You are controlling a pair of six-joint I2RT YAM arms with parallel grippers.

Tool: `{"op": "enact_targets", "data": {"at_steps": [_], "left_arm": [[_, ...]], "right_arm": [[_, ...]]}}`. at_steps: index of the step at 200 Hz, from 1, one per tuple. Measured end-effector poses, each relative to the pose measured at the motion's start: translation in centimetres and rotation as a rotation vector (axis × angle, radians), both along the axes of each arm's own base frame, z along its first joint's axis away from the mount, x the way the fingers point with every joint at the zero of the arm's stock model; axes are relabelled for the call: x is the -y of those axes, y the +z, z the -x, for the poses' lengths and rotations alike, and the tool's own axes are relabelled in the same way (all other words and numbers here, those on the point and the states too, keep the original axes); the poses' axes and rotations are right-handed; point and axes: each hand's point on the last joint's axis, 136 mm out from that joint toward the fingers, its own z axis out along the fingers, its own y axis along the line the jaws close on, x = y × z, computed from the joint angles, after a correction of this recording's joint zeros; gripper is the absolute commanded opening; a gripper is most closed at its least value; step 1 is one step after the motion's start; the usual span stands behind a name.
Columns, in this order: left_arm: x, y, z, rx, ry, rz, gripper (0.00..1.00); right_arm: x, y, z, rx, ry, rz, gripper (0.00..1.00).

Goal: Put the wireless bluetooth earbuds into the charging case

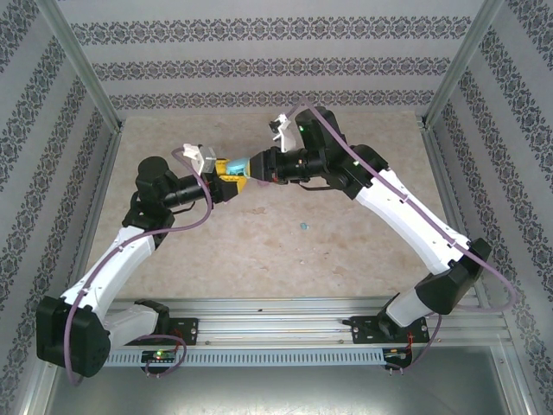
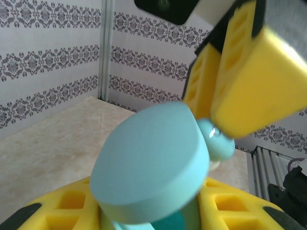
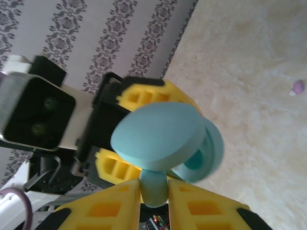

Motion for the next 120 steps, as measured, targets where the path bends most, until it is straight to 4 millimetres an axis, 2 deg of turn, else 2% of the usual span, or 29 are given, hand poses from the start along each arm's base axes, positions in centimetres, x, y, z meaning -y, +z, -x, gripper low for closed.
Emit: {"op": "enact_targets", "data": {"at_steps": [29, 89, 120], "left_arm": [[0.1, -0.5, 0.2, -0.009, -0.006, -0.019, 0.21], [0.2, -0.8, 0.4, -0.016, -0.017, -0.027, 0.21], [0.2, -0.8, 0.5, -0.017, -0.021, -0.026, 0.21]], "right_arm": [[-0.2, 0.6, 0.0, 0.005, 0.011, -0.013, 0.21], [-1.0, -0.8, -0.5, -0.022, 0.018, 0.006, 0.21], [-1.5, -0.7, -0.4, -0.017, 0.029, -0.003, 0.21]]}}
